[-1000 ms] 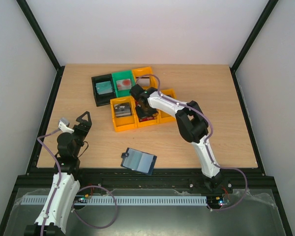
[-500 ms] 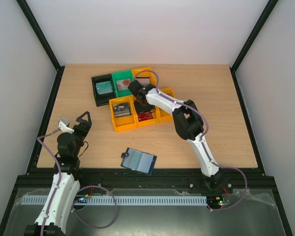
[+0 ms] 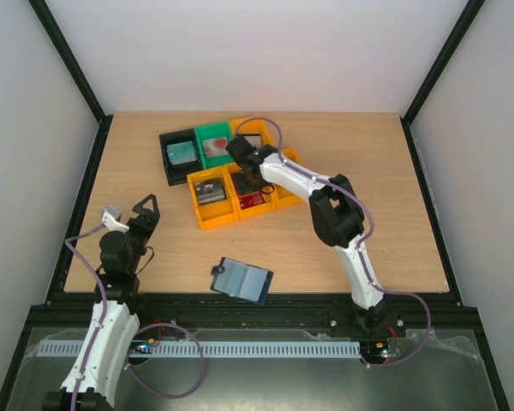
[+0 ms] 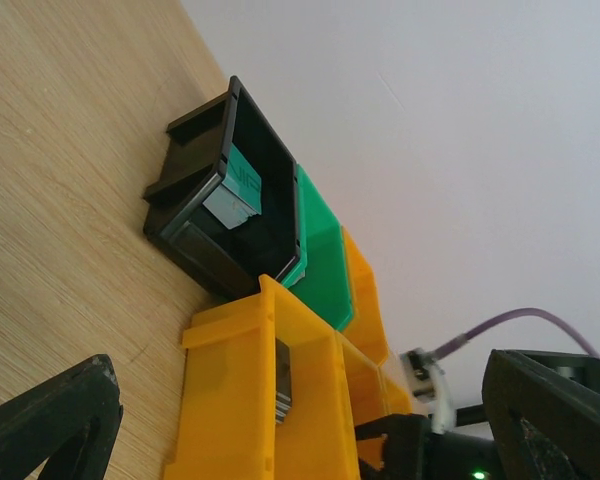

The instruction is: Take the credit cards out of the card holder

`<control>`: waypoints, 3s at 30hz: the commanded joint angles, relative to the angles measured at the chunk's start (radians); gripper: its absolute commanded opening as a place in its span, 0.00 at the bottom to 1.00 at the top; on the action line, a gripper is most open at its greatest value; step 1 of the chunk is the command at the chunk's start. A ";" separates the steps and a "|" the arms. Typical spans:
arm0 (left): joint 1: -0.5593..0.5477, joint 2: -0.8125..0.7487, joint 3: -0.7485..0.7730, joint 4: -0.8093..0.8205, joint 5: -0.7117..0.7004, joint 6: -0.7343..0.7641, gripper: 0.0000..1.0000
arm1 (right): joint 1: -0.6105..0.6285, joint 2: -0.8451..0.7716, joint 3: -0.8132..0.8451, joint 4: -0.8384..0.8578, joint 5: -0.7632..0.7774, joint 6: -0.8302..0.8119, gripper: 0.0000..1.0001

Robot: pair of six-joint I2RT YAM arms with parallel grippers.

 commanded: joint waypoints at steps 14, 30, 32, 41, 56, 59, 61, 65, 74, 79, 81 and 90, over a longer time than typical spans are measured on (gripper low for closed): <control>-0.008 0.013 -0.006 0.030 0.041 0.009 1.00 | 0.062 -0.467 -0.408 0.037 -0.171 0.004 0.22; -0.217 -0.006 0.002 -0.121 0.140 -0.011 0.99 | 0.223 -0.896 -1.146 0.373 -0.444 0.469 0.54; -0.261 0.012 0.002 -0.139 0.137 -0.017 1.00 | 0.245 -0.927 -1.215 0.493 -0.502 0.531 0.55; -0.387 0.158 -0.007 -0.146 0.094 -0.053 1.00 | 0.309 -0.887 -1.311 0.657 -0.539 0.588 0.55; -0.402 0.181 0.000 -0.104 0.100 -0.037 0.99 | 0.309 -0.765 -1.290 0.826 -0.466 0.571 0.21; -0.387 0.181 0.004 -0.067 0.111 -0.024 0.99 | 0.231 -0.722 -1.276 0.845 -0.475 0.549 0.02; -0.365 0.188 0.006 -0.058 0.120 -0.020 0.99 | 0.161 -0.713 -1.264 0.838 -0.496 0.504 0.02; -0.329 0.227 0.006 -0.052 0.124 -0.013 1.00 | 0.033 -0.677 -1.144 0.669 -0.477 0.274 0.02; -0.395 0.329 -0.004 -0.014 0.133 0.010 1.00 | 0.014 -0.519 -0.803 0.185 -0.084 -0.017 0.50; -0.454 0.345 -0.015 0.015 0.111 0.021 0.99 | 0.087 -0.635 -0.784 0.148 0.158 0.167 0.63; -0.476 0.356 -0.018 0.031 0.102 0.032 0.99 | 0.186 -0.654 -0.772 0.230 0.159 0.202 0.68; -0.470 0.317 -0.027 0.004 0.034 -0.050 0.99 | 0.320 -0.447 -0.637 0.393 0.136 0.344 0.81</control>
